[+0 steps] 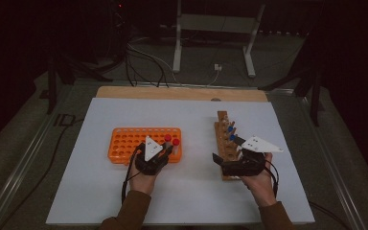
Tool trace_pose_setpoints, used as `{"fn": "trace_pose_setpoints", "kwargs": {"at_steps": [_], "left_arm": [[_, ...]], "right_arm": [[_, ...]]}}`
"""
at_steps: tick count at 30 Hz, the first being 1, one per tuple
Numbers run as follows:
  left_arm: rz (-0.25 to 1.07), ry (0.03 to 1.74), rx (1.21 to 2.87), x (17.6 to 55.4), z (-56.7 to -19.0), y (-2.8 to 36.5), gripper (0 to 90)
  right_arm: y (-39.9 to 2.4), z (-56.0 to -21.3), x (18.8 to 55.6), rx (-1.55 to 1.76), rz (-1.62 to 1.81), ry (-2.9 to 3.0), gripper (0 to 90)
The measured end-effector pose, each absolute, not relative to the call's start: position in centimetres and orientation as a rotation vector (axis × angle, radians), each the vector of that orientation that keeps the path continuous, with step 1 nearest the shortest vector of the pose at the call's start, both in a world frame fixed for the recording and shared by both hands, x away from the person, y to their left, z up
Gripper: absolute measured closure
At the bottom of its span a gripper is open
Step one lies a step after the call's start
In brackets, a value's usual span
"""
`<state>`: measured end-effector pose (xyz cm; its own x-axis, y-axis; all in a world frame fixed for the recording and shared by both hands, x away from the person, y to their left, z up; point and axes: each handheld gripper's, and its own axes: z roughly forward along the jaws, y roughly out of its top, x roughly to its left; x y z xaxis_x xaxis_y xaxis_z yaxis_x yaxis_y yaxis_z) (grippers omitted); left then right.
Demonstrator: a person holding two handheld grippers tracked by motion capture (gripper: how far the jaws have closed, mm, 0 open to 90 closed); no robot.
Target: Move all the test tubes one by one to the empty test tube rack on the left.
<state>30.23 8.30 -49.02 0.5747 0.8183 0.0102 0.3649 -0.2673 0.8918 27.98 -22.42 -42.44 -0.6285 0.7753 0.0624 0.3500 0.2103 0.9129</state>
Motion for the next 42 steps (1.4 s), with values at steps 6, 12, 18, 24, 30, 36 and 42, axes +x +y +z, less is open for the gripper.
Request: {"fn": "trace_pose_setpoints", "kwargs": {"at_steps": [6, 12, 18, 24, 30, 36, 42], "left_arm": [[0.590, 0.970, 1.907, 30.2, -49.9, 8.2, 75.4], [0.580, 0.970, 1.923, 30.4, -50.1, 8.2, 75.5], [0.554, 0.985, 1.911, 30.4, -50.1, 8.3, 74.1], [0.546, 0.981, 1.878, 29.8, -49.5, 8.8, 63.8], [0.569, 0.948, 1.839, 28.6, -48.4, 9.4, 53.7], [0.544, 0.953, 1.784, 28.0, -47.4, 10.3, 40.2], [0.531, 0.964, 1.730, 27.7, -46.6, 10.8, 25.8]], "right_arm": [[-22.5, -42.5, 28.0, 1.044, 1.403, 2.081, 0.4], [-22.8, -42.4, 28.1, 1.054, 1.401, 2.073, 0.5], [-23.2, -42.6, 28.4, 1.073, 1.396, 2.071, 0.5], [-23.8, -42.9, 28.7, 1.109, 1.390, 2.067, 0.5], [-24.4, -43.2, 29.3, 1.099, 1.352, 2.104, 7.9], [-24.4, -43.5, 30.2, 1.116, 1.296, 2.095, 14.2], [-24.8, -44.7, 31.3, 1.175, 1.227, 2.083, 33.7]]}}
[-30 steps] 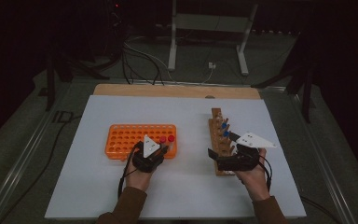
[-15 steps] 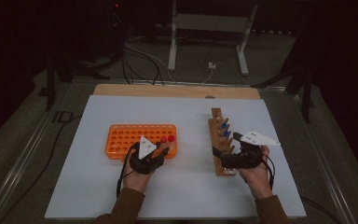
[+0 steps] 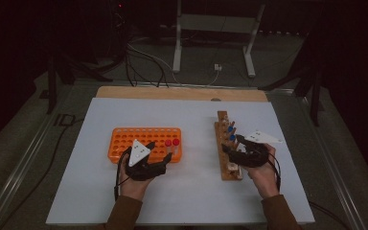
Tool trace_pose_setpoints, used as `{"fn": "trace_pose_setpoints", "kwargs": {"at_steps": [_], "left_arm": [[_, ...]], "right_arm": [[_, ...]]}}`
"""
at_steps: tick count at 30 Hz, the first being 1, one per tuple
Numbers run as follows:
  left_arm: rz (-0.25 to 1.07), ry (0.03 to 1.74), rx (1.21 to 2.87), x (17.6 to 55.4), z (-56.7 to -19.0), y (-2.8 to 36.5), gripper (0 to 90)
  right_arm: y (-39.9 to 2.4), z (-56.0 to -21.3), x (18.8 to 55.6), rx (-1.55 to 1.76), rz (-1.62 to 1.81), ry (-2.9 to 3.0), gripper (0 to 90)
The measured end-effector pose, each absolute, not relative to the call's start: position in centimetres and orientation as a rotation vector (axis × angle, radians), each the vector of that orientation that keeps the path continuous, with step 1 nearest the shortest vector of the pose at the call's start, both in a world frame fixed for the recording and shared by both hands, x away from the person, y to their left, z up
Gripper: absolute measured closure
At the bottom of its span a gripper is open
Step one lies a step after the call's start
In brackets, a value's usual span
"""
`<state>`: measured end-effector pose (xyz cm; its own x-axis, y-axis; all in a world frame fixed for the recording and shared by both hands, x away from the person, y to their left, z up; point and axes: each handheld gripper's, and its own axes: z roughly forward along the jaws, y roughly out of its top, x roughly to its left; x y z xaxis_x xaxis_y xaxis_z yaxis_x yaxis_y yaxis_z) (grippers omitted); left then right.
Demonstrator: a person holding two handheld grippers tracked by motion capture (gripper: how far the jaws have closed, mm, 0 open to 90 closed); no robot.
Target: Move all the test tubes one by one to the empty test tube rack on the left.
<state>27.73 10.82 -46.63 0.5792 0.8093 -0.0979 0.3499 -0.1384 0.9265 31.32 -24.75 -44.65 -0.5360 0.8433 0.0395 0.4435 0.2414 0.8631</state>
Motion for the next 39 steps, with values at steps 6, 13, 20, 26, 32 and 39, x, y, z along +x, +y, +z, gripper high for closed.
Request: {"fn": "trace_pose_setpoints", "kwargs": {"at_steps": [6, 13, 20, 26, 32, 39], "left_arm": [[0.522, 1.005, 1.712, 27.9, -46.3, 11.0, 11.4], [0.542, 0.986, 1.708, 27.7, -45.8, 11.0, 0.5], [0.536, 0.995, 1.684, 27.7, -45.8, 11.4, 0.6], [0.516, 0.993, 1.675, 27.8, -45.9, 11.4, 0.6], [0.519, 1.002, 1.664, 27.7, -45.9, 11.5, 0.6], [0.536, 0.975, 1.667, 27.4, -45.3, 11.1, 0.6]], "right_arm": [[-24.7, -45.3, 32.5, 1.205, 1.196, 2.069, 58.5], [-24.2, -45.8, 33.3, 1.201, 1.157, 2.078, 76.0], [-23.9, -46.0, 33.6, 1.191, 1.138, 2.070, 76.6], [-24.3, -45.5, 33.1, 1.197, 1.174, 2.044, 77.0], [-25.0, -44.1, 32.3, 1.166, 1.222, 1.997, 77.1], [-25.1, -41.8, 31.4, 1.112, 1.275, 1.961, 77.1]]}}
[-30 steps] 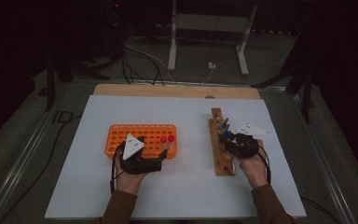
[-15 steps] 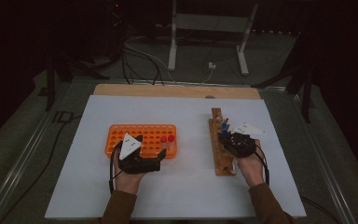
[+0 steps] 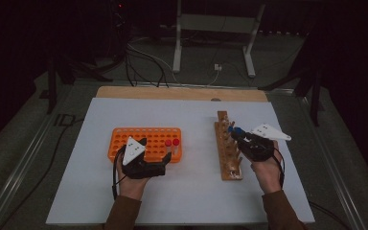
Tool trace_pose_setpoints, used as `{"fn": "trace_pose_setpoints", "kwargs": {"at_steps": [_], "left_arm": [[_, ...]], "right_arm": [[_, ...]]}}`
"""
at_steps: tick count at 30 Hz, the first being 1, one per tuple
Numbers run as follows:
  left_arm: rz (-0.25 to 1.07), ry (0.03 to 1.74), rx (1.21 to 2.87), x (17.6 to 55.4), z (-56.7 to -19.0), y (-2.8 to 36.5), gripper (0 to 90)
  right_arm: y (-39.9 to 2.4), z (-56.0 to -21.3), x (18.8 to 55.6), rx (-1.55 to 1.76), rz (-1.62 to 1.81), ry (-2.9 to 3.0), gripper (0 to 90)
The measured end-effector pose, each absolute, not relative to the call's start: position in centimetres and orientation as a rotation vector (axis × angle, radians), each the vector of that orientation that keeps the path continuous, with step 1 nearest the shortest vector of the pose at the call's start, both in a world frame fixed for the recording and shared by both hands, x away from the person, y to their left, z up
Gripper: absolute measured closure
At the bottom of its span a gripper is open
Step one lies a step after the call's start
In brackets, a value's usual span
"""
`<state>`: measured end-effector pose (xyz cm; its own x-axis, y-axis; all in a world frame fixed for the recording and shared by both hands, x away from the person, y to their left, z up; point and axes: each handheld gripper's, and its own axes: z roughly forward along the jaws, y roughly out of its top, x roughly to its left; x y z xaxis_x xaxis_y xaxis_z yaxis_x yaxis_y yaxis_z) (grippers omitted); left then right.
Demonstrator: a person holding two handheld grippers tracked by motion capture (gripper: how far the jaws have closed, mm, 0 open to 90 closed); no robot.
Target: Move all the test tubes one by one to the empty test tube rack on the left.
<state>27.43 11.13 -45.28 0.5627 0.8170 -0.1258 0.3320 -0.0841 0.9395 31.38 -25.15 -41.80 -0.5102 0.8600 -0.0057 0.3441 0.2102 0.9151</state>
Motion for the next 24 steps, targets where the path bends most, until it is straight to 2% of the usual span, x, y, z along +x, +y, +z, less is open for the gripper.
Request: {"fn": "trace_pose_setpoints", "kwargs": {"at_steps": [8, 14, 21, 24], "left_arm": [[0.544, 0.907, 1.727, 27.2, -44.7, 9.1, 1.1], [0.547, 0.827, 1.762, 26.9, -44.1, 6.5, 4.4], [0.501, 0.733, 1.820, 27.2, -43.7, 3.7, 16.1], [0.477, 0.709, 1.845, 27.5, -43.8, 2.8, 18.1]], "right_arm": [[-24.2, -39.6, 29.8, 1.018, 1.333, 1.975, 77.0], [-22.5, -39.6, 29.1, 0.968, 1.370, 2.056, 76.9], [-21.0, -40.3, 28.7, 0.961, 1.416, 2.144, 76.8], [-20.7, -40.6, 28.8, 0.965, 1.435, 2.169, 76.8]]}}
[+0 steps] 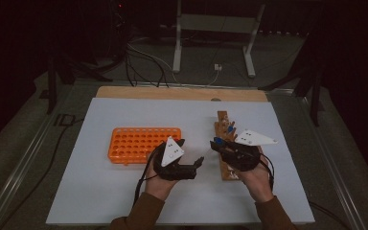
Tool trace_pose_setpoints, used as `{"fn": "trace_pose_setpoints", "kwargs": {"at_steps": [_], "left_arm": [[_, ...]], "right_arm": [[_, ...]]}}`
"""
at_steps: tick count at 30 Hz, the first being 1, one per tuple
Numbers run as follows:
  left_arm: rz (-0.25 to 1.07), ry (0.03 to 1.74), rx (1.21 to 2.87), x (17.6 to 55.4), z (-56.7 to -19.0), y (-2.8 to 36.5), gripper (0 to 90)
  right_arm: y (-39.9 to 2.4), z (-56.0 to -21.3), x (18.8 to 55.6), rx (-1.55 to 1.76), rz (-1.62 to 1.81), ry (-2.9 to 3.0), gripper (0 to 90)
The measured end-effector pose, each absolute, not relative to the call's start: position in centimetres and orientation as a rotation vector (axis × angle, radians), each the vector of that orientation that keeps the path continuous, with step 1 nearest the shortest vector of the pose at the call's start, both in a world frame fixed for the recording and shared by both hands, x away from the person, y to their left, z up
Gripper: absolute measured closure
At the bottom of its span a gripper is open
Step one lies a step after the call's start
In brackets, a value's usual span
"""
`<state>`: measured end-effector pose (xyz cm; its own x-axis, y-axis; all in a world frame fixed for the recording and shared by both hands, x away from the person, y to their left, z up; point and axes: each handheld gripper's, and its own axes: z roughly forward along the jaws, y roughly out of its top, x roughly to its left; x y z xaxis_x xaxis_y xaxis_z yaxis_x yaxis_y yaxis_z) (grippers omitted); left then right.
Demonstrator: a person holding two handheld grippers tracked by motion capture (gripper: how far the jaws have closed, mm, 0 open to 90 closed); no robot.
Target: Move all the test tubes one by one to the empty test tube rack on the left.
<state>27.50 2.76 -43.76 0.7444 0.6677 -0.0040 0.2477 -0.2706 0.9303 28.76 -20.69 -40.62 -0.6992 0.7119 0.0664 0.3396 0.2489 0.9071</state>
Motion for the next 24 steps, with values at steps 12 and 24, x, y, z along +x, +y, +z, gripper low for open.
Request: {"fn": "trace_pose_setpoints", "kwargs": {"at_steps": [12, 24], "left_arm": [[0.453, 0.663, 1.910, 27.8, -44.7, 0.0, 56.1], [0.433, 0.637, 1.914, 28.0, -45.0, -0.1, 76.0]], "right_arm": [[-19.5, -41.3, 28.6, 0.955, 1.475, 2.230, 76.7], [-19.3, -41.6, 28.6, 0.951, 1.487, 2.253, 76.7]]}}
